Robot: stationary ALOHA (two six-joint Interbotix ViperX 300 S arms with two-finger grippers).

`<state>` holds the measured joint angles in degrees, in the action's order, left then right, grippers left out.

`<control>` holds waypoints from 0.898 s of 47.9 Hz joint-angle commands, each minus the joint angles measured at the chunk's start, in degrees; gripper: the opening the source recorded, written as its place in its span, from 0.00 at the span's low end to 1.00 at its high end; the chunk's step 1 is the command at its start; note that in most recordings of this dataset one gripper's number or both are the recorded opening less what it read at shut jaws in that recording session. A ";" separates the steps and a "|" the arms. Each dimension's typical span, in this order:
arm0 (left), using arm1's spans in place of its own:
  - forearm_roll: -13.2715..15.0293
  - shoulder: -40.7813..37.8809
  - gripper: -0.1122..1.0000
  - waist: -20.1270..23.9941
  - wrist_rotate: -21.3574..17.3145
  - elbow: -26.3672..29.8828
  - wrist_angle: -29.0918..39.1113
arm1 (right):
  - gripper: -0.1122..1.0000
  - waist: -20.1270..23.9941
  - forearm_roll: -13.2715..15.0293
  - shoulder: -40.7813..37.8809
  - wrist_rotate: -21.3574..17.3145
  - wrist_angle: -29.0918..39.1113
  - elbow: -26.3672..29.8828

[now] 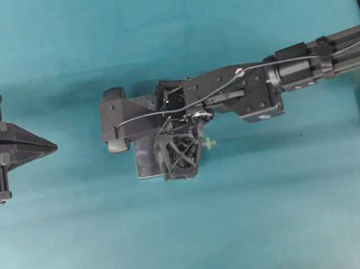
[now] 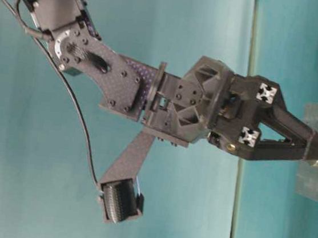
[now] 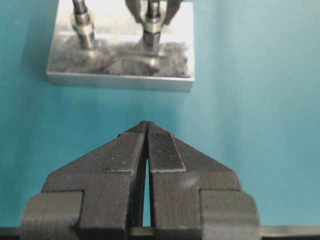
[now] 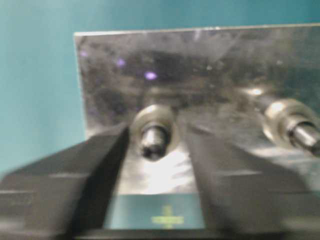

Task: Insert the washer onto the shaft.

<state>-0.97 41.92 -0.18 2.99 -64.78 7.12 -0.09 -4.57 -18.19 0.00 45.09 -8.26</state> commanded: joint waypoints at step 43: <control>-0.18 2.02 0.10 0.00 0.09 -0.35 -0.35 | 0.65 1.93 -5.89 0.35 0.53 1.76 4.22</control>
<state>-0.97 44.03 -0.18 2.99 -65.83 7.21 0.18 -8.26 -19.34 0.18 46.93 -5.89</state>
